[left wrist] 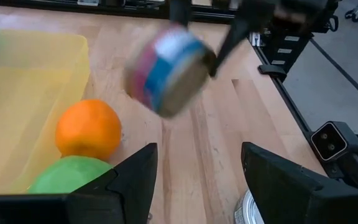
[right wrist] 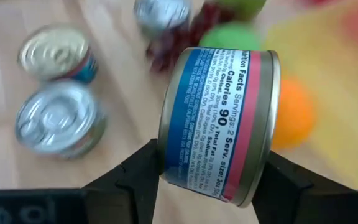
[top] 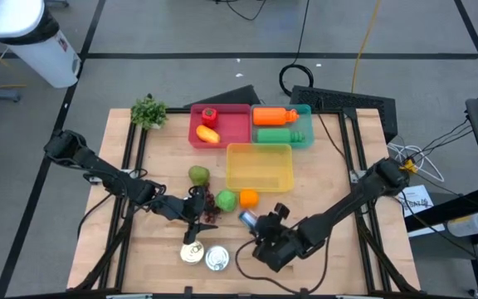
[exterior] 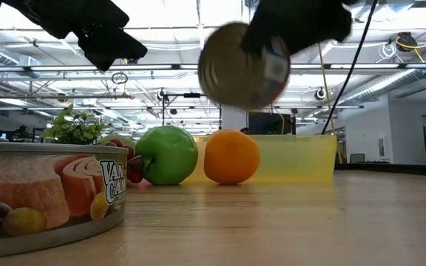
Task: Pick & Place Food Item
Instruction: Put the right blue tuna can into the yellow bin
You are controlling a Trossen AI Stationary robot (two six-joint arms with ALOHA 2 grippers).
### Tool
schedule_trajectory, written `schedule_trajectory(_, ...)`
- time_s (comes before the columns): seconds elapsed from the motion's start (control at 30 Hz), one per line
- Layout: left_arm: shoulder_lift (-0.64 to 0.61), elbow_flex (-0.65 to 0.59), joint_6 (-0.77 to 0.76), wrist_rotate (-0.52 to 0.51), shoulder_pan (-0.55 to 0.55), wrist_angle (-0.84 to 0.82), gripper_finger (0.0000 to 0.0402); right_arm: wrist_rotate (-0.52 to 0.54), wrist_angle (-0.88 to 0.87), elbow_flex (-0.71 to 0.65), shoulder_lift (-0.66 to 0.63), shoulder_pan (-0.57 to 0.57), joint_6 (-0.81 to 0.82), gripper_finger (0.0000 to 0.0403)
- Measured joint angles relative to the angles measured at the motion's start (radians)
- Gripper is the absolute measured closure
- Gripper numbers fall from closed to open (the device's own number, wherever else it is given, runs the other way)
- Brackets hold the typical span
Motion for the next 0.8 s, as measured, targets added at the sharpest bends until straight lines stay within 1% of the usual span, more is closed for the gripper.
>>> schedule_trajectory(0.17, 0.0, 0.0, -0.002, 0.0, 0.0, 0.001, 0.016, 0.159, -0.036, 0.0, -0.08, -0.015, -0.134, 0.0214)
schedule_trajectory(0.3, 0.0, 0.0, -0.002, 0.0, 0.0, 0.001, 0.016, 0.225, -0.111, 0.0, -0.113, -0.064, -0.203, 0.0214)
schedule_trajectory(0.37, 0.0, 0.0, -0.003, 0.0, 0.0, 0.001, 0.016, 0.229, -0.155, 0.001, -0.124, -0.102, -0.233, 0.0214)
schedule_trajectory(0.47, 0.0, 0.0, -0.003, 0.0, 0.0, 0.002, 0.016, 0.224, -0.278, 0.001, -0.125, -0.164, -0.238, 0.0214)
schedule_trajectory(0.53, 0.0, 0.0, -0.003, 0.0, 0.0, 0.001, 0.016, 0.194, -0.358, 0.001, -0.123, -0.212, -0.223, 0.0214)
schedule_trajectory(0.6, 0.0, 0.0, -0.003, 0.0, 0.0, 0.002, 0.016, 0.142, -0.414, -0.002, -0.124, -0.263, -0.198, 0.0214)
schedule_trajectory(0.7, 0.0, 0.0, -0.003, 0.0, 0.0, 0.002, 0.016, 0.096, -0.435, -0.04, -0.117, -0.332, -0.201, 0.0214)
schedule_trajectory(0.8, 0.0, 0.0, -0.003, 0.001, 0.0, 0.001, 0.016, 0.087, -0.436, -0.097, -0.115, -0.387, -0.238, 0.0214)
